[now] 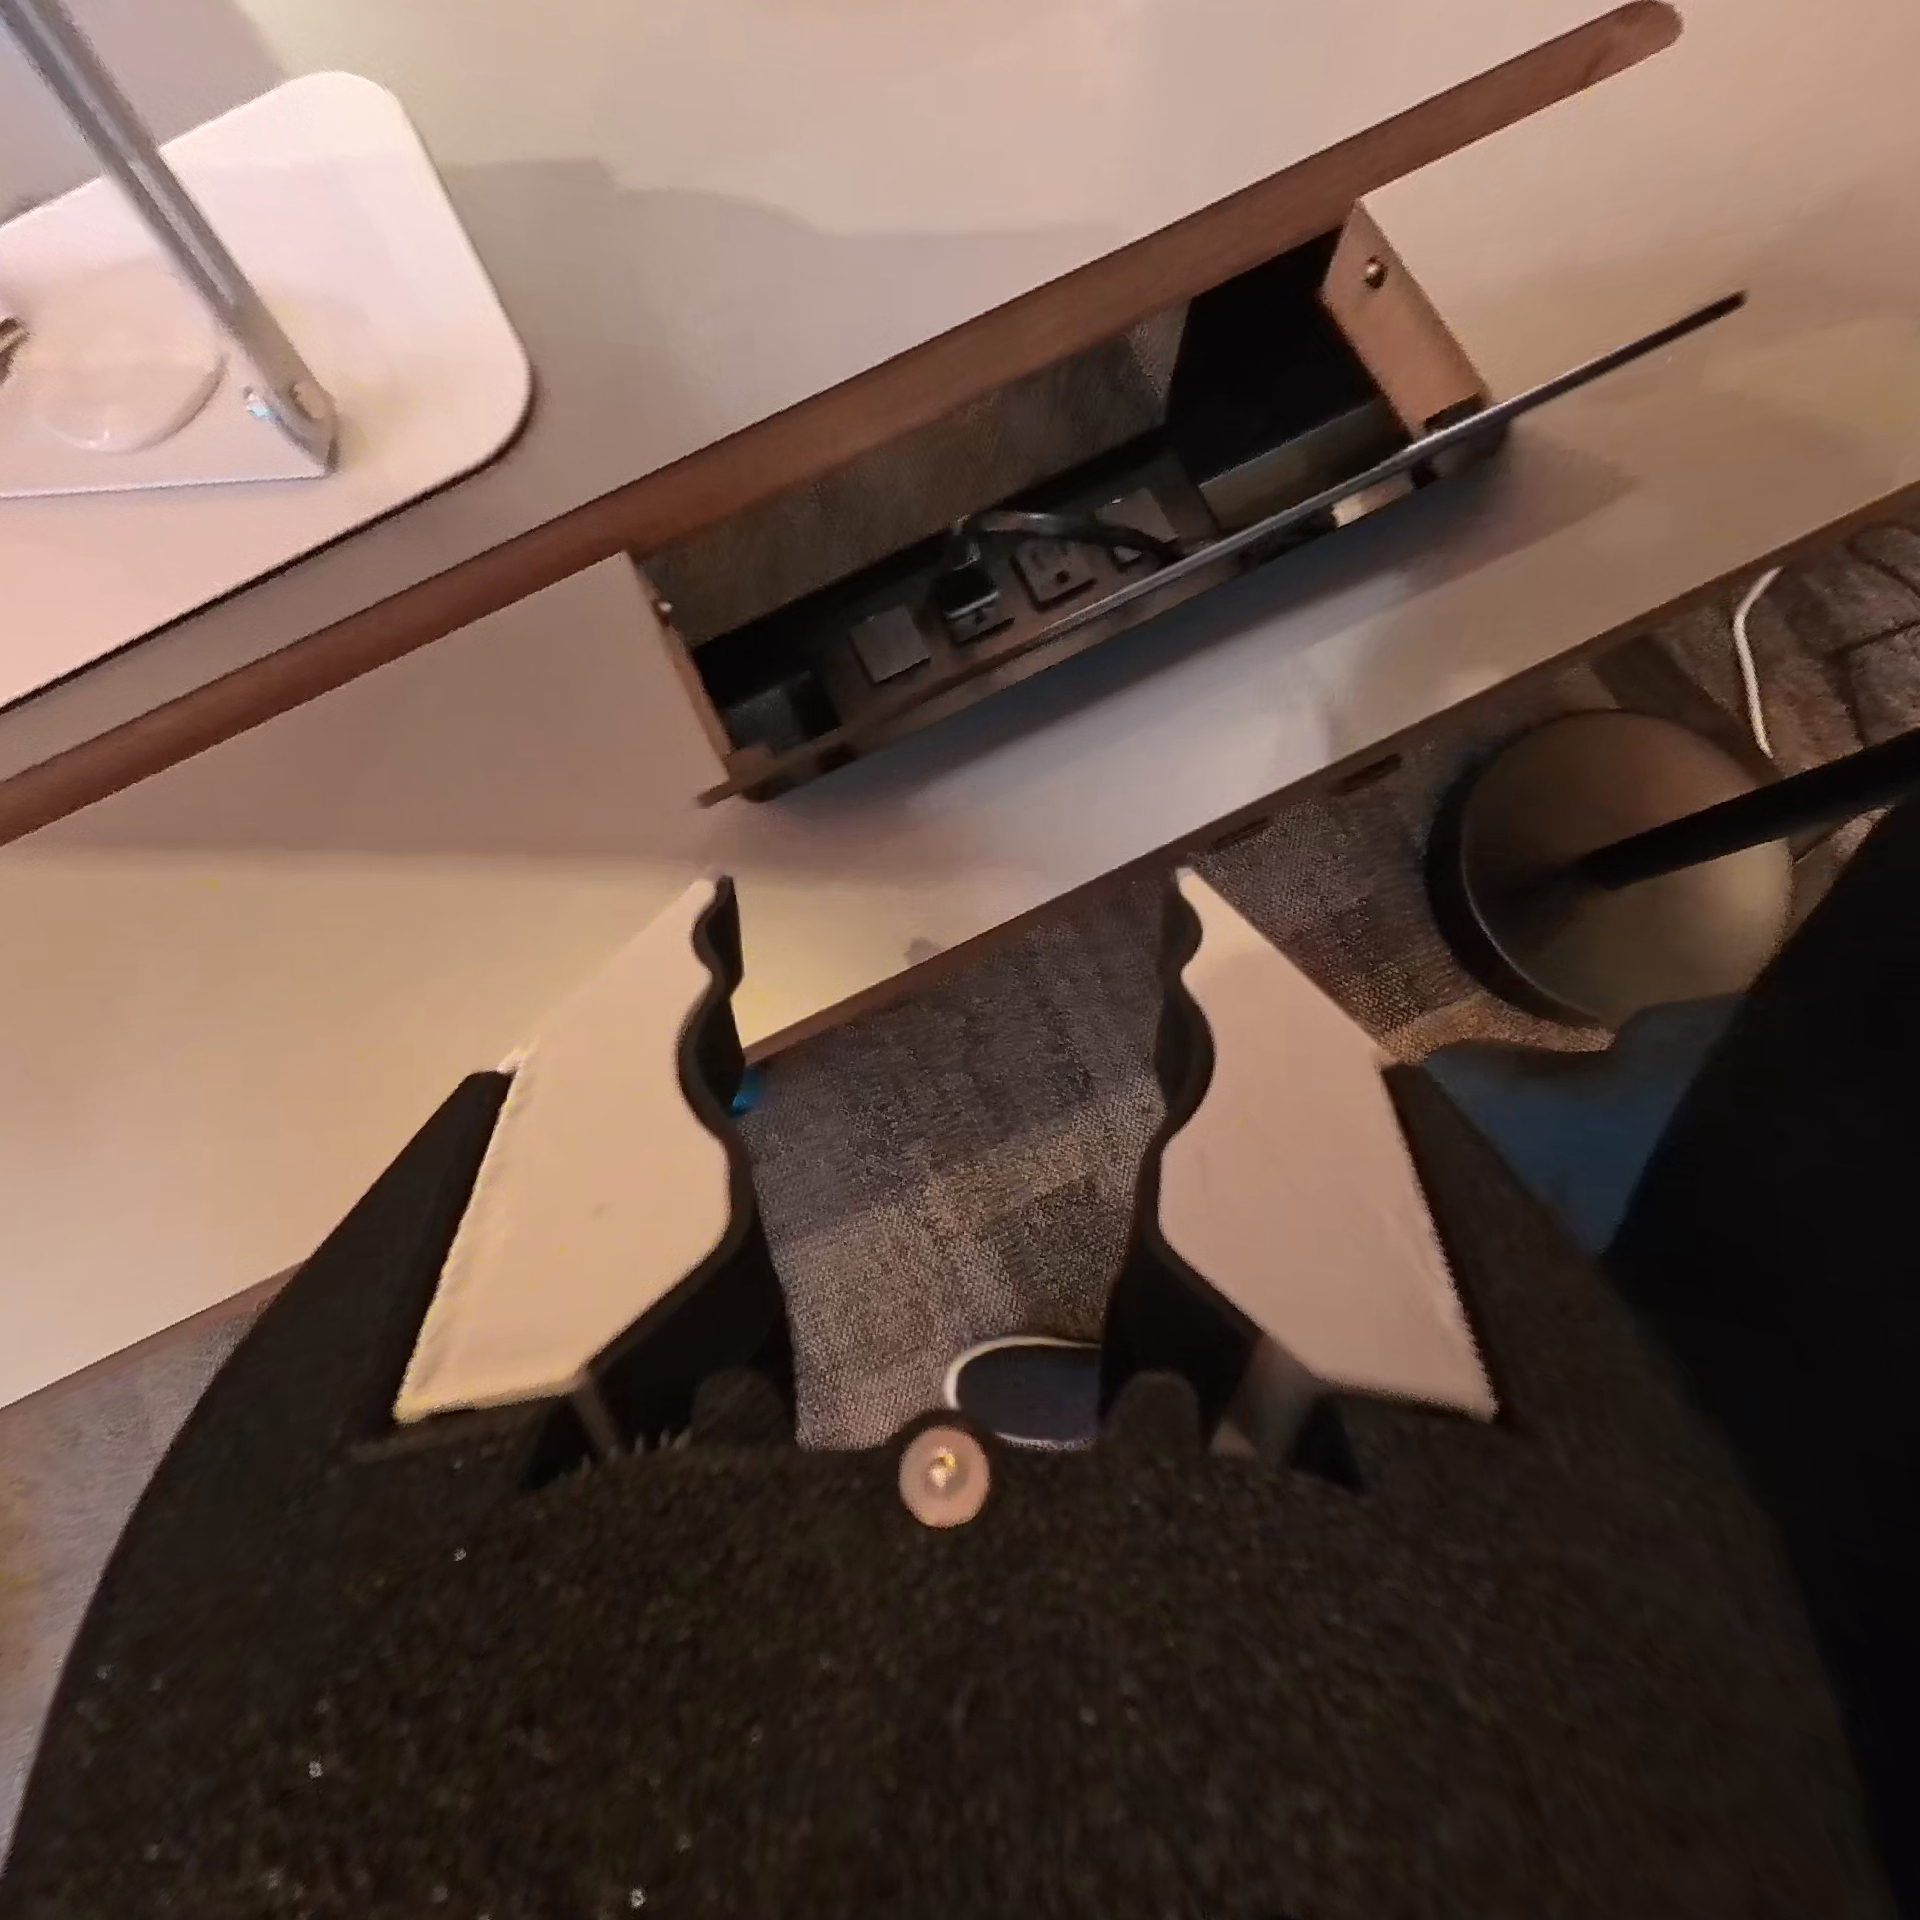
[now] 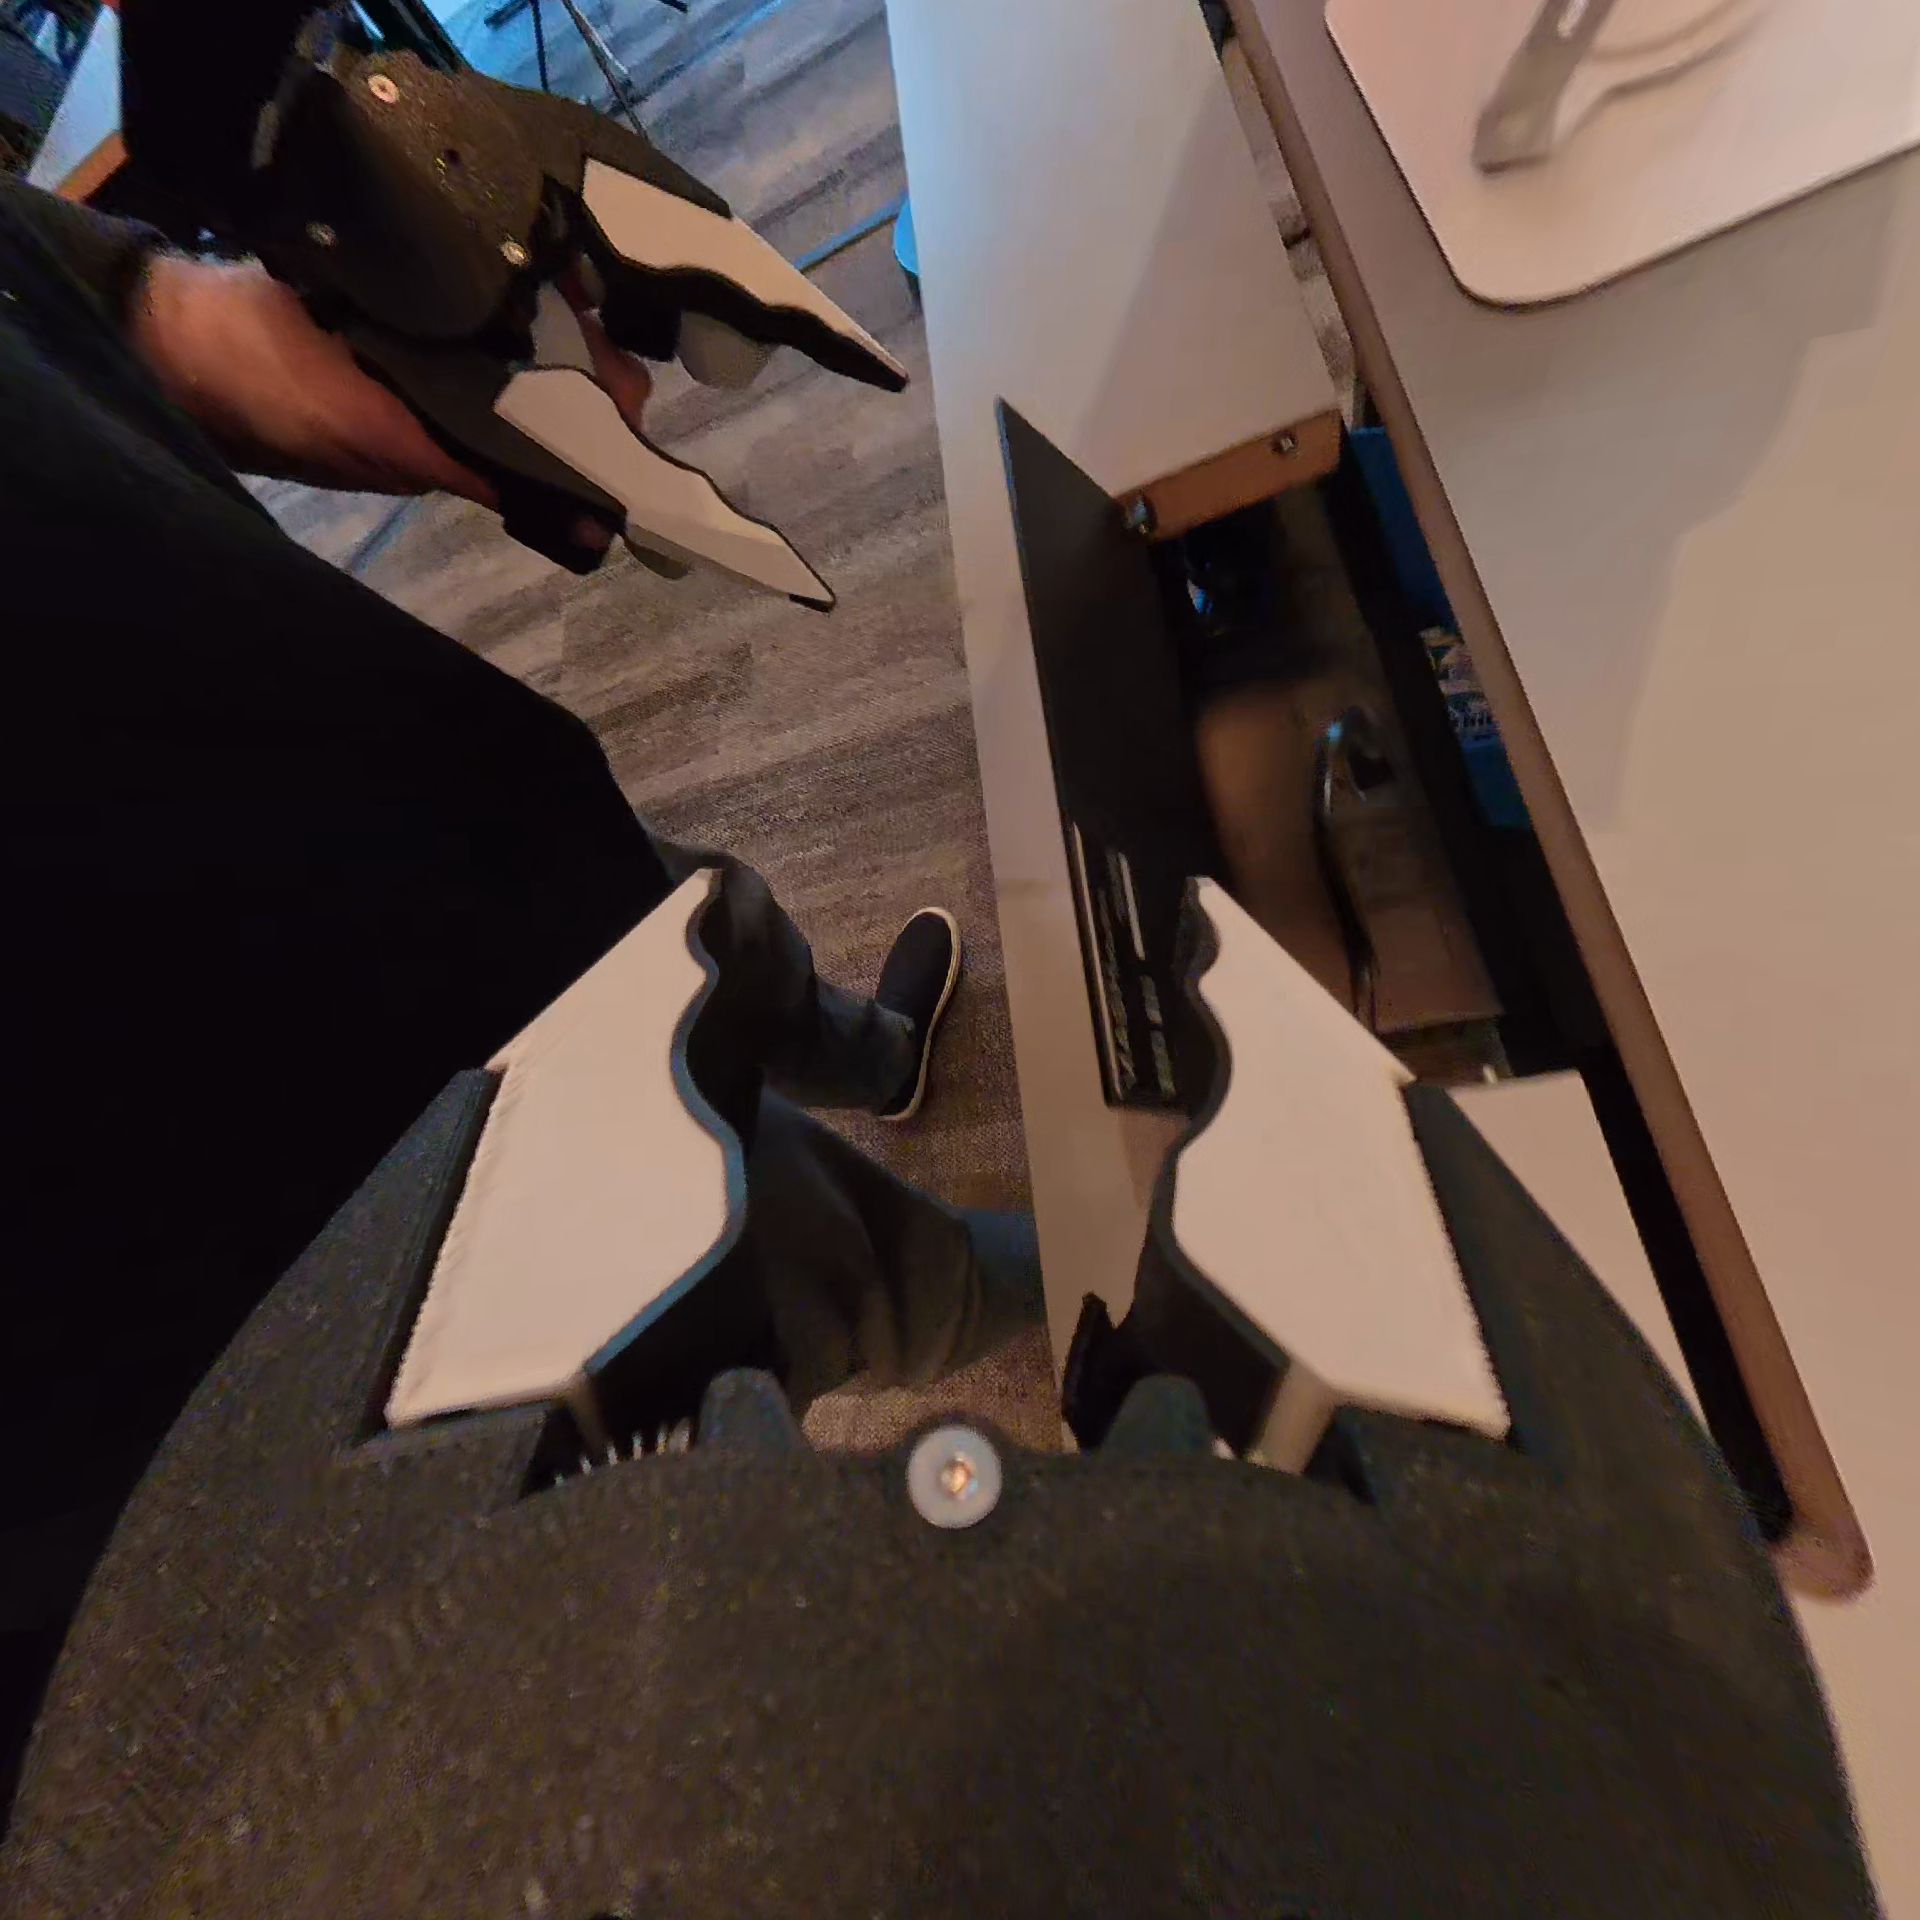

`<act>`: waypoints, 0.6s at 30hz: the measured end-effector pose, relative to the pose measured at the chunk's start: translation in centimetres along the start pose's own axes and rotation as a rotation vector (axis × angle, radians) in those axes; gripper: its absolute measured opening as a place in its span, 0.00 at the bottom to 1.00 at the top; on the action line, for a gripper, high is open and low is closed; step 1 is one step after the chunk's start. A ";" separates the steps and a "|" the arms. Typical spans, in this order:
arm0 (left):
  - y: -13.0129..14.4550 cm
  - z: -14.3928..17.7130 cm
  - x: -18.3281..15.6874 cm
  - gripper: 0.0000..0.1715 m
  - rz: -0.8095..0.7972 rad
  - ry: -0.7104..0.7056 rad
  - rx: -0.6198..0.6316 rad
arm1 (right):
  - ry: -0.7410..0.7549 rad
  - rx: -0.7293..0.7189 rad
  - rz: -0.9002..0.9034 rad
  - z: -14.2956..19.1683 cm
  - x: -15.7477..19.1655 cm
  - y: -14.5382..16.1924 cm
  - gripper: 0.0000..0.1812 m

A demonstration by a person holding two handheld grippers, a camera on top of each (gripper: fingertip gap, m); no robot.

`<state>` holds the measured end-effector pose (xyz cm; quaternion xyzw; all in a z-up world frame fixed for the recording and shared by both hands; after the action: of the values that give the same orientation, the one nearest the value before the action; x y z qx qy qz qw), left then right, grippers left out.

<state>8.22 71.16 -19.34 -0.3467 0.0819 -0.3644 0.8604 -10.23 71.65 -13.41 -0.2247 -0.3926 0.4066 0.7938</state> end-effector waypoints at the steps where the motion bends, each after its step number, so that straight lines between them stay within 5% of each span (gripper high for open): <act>1: 0.4 0.4 0.8 0.46 0.008 -0.006 -0.006 | 0.002 -0.010 0.006 -0.7 0.6 -0.9 0.46; 6: 4.5 3.8 7.1 0.46 0.017 -0.088 -0.026 | 0.199 -0.172 -0.028 -4.1 1.1 -8.1 0.48; 12: 8.5 12.5 24.4 0.50 0.031 -0.281 -0.140 | 0.586 -0.319 -0.030 -5.1 1.2 -15.7 0.57; 18: 2.9 19.1 41.7 0.58 -0.088 -0.359 -0.322 | 0.834 -0.328 -0.019 -6.4 2.6 -21.5 0.59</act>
<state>47.45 54.38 -2.33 -0.5417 -0.0306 -0.3162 0.7782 5.95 61.29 -1.46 -0.4887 -0.1003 0.2063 0.8417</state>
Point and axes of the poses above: each gripper's, where its closed fingertips meet, z back along the fingers, y out of its underside, x = y × z across the jaws, the point moved 1 cm from there along z, back along the fingers, and after that the axes turned 5 degrees about -z, right-handed, at the moved point
